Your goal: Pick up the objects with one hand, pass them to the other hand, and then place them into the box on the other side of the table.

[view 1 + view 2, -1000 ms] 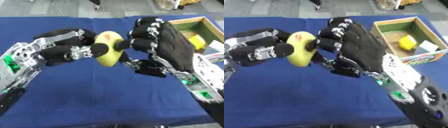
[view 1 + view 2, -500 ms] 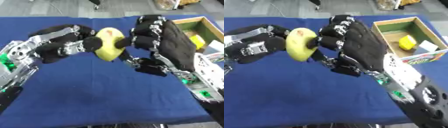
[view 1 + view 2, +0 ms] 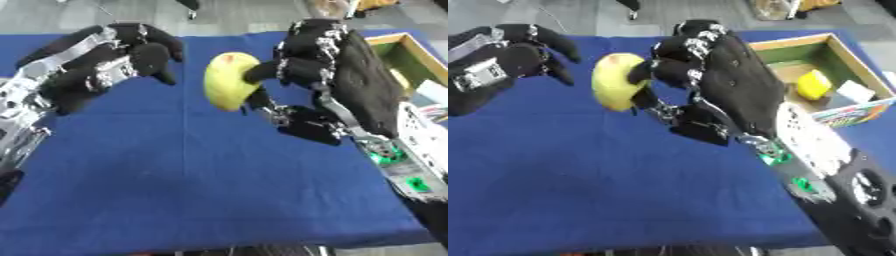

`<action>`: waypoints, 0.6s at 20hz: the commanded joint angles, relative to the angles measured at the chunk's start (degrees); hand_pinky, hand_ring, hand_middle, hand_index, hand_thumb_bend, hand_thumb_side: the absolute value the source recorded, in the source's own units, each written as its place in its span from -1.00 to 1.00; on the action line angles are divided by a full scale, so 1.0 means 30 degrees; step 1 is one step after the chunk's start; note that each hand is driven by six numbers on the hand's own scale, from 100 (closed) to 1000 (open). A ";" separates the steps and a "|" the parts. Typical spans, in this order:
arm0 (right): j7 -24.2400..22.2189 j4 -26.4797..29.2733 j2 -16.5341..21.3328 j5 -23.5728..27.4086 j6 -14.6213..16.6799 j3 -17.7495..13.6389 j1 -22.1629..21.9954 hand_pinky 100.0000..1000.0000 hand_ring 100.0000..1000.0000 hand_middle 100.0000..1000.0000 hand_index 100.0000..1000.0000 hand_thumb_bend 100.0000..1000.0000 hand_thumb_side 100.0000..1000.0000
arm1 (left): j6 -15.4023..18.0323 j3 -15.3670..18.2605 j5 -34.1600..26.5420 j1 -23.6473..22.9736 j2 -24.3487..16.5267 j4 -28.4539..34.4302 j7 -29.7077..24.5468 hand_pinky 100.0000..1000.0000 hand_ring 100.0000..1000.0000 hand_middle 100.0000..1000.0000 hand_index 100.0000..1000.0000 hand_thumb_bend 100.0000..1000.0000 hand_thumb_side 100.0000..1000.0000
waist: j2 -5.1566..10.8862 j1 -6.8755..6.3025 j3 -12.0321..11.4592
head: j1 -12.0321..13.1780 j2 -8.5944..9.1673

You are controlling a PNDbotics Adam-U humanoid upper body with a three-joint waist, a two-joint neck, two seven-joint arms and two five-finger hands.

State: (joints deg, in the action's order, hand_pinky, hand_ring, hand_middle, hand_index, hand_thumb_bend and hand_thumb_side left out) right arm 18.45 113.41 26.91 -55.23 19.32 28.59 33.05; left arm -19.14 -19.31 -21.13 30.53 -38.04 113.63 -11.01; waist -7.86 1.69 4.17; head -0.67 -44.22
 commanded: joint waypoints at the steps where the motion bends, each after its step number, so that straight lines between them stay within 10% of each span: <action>1: 0.0282 0.0395 0.0724 0.0337 -0.0511 -0.0703 0.0054 -0.36 -0.82 -0.63 -0.38 -0.99 -1.00 | 0.0328 0.1227 0.0427 -0.0212 -0.0713 0.0320 0.1317 0.45 0.15 0.32 0.50 0.03 0.25 | 0.0628 0.0071 0.0004 | -0.0121 0.0034; 12: 0.1677 0.0395 0.3778 0.3823 -0.5184 -0.4552 -0.2656 -0.36 -0.89 -0.70 -0.49 -1.00 -1.00 | 0.1647 0.3953 0.0596 -0.2929 -0.0799 0.0319 0.4825 0.44 0.13 0.29 0.47 -0.01 0.20 | 0.0508 0.0161 -0.0156 | -0.1659 0.0034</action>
State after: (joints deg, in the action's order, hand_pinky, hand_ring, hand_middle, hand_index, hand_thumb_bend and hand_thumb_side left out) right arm 22.78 113.41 35.77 -45.24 5.79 17.30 24.56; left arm -14.76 -8.91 -19.57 21.31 -39.33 113.64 2.47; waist -7.86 1.69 3.73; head -4.74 -44.23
